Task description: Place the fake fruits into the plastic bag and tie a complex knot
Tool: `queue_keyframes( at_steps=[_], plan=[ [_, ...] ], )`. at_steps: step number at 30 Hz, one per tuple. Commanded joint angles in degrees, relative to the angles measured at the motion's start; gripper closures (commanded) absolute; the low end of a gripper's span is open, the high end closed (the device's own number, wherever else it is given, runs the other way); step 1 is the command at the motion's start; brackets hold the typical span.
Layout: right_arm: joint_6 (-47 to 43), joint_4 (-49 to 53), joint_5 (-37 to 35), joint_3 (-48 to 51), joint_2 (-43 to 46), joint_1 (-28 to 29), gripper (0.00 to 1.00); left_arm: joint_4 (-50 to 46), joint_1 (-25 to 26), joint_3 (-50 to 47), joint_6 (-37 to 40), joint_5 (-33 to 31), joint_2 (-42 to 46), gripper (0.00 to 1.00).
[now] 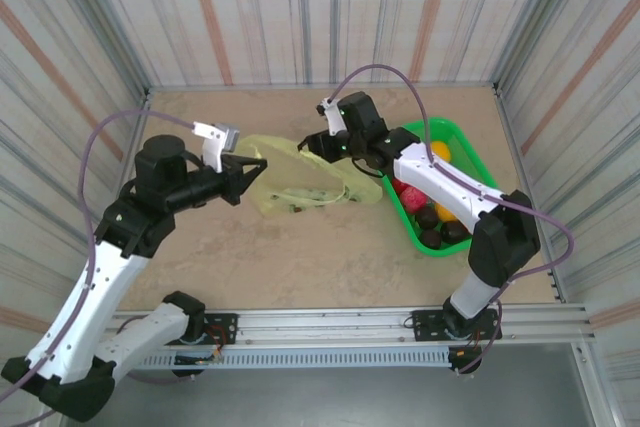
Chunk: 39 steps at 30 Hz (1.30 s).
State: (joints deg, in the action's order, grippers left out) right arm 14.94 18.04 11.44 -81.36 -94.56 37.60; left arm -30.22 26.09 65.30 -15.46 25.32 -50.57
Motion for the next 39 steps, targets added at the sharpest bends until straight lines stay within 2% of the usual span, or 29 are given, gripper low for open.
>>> queue_keyframes(
  at_steps=[1,6,14,16,18,21,26,30,35,39],
  plan=[
    [2.88,0.47,2.72,1.12,4.61,-1.81,0.15,-0.50,0.30,3.16,-3.41,-0.32,-0.54,1.00],
    [8.61,-3.48,12.51,4.89,10.65,-6.89,0.17,-3.87,0.30,8.49,-4.02,-0.69,-4.46,1.00],
    [12.81,-1.74,7.80,9.01,18.11,-13.56,0.26,-2.54,0.37,7.29,-2.99,0.08,-5.84,1.00],
    [13.65,2.96,3.92,8.25,18.91,-15.58,0.26,-1.94,0.37,6.71,-2.86,0.95,-5.97,1.00],
    [12.73,10.33,-6.43,7.54,19.37,-16.74,0.26,-1.89,0.32,6.59,-2.30,0.82,-6.06,1.00],
    [13.16,17.50,-16.84,9.44,19.46,-19.90,0.26,-2.11,0.39,6.75,-1.62,-0.20,-5.95,1.00],
    [19.01,23.13,-16.73,12.03,15.20,-27.91,0.25,-1.84,0.35,6.77,-0.96,-0.62,-6.26,1.00],
    [20.81,23.48,-17.13,12.90,10.73,-30.83,0.20,-1.56,0.37,6.34,-1.12,-0.18,-6.08,1.00],
    [24.80,21.78,-14.41,13.14,5.89,-32.83,0.17,-1.51,0.37,6.04,-0.73,-0.27,-5.68,1.00],
    [26.42,22.31,-15.35,12.78,2.63,-32.91,0.16,-1.68,0.37,6.07,-0.55,-0.52,-5.37,1.00]
  ],
)
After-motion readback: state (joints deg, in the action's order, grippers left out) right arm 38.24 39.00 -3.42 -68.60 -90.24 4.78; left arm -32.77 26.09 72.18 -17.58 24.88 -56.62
